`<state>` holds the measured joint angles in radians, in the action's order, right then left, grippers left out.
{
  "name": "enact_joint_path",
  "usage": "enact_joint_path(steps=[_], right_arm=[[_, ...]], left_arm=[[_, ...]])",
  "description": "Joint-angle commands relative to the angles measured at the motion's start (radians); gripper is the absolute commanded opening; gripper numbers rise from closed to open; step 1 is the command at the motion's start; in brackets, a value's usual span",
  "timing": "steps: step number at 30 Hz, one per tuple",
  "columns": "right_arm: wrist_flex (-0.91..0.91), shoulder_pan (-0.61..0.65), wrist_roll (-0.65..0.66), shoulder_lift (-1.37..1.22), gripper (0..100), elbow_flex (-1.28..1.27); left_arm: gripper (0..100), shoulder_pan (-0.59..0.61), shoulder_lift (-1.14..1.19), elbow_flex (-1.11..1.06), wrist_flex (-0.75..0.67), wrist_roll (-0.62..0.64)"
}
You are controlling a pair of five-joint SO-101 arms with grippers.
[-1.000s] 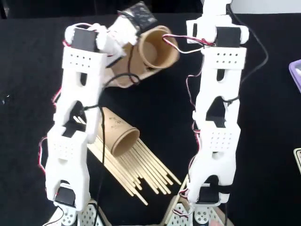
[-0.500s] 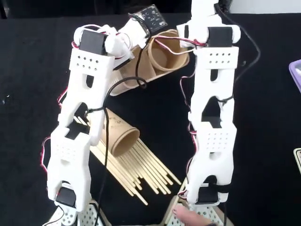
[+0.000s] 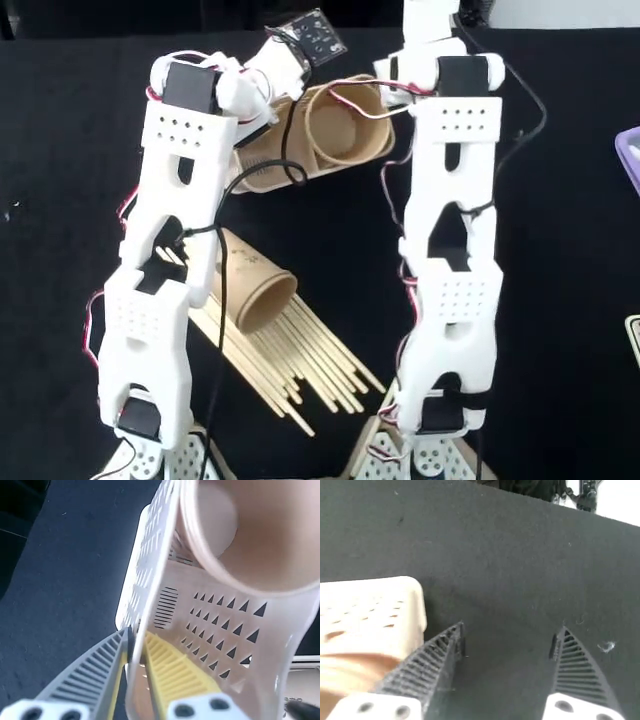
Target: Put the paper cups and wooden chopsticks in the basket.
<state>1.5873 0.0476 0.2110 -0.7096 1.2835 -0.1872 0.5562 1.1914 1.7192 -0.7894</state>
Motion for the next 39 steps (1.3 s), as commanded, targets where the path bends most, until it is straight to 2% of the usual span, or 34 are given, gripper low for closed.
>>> enact_joint_path(steps=[1, 6, 15, 20, 26, 34, 39], right_arm=[[0.097, 0.057, 0.003, 0.077, 29.0, 0.147], [0.157, 0.077, 0.003, 0.077, 29.0, 0.225], [0.172, 0.095, 0.008, 0.028, 28.9, 0.202], [0.172, 0.058, 0.008, -0.035, 28.9, 0.217], [0.18, 0.009, 0.003, 0.041, 28.6, 0.325], [0.18, 0.0, -0.014, 0.32, 28.7, 0.031], [0.172, 0.054, 0.026, 0.504, 28.9, -0.288]], left_arm=[[3, 0.002, -0.041, 0.005, -0.028, 0.014], [3, 0.002, -0.041, 0.005, -0.028, 0.014], [3, 0.004, -0.041, 0.005, -0.028, 0.014], [3, 0.013, -0.041, 0.005, -0.029, 0.014], [3, 0.019, -0.041, 0.004, -0.034, 0.014], [3, 0.019, -0.041, 0.004, -0.035, 0.015], [3, 0.019, -0.041, 0.004, -0.035, 0.015]])
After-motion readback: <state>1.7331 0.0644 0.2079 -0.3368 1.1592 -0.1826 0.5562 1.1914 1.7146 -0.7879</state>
